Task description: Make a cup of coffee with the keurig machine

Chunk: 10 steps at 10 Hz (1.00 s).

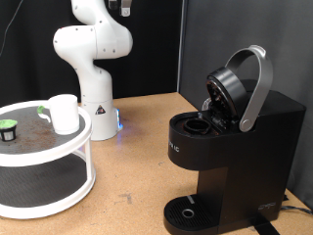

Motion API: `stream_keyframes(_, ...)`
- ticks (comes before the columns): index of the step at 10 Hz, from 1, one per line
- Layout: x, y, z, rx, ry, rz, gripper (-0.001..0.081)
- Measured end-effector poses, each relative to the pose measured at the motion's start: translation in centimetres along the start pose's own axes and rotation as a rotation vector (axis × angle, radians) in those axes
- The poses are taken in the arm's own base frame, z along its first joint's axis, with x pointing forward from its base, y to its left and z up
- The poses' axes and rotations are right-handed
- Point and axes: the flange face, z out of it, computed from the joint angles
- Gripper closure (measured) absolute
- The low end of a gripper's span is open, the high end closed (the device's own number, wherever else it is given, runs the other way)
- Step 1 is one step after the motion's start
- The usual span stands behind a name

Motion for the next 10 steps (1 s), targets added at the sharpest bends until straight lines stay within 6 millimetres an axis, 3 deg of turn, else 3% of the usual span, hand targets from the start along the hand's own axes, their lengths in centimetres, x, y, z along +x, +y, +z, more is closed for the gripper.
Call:
stream_keyframes(2,-1.0,0.9,-0.4,-0.006,0.029,0.007,0.0006)
stream_keyframes(4,-4.1,2.6,-0.6,-0.006,0.025,-0.001,0.0006)
stream_keyframes(7,-5.0,3.3,-0.5,-0.002,0.030,-0.010,0.0006)
stream_keyframes(10,-9.2,5.8,-0.4,0.001,0.049,-0.049,0.0006)
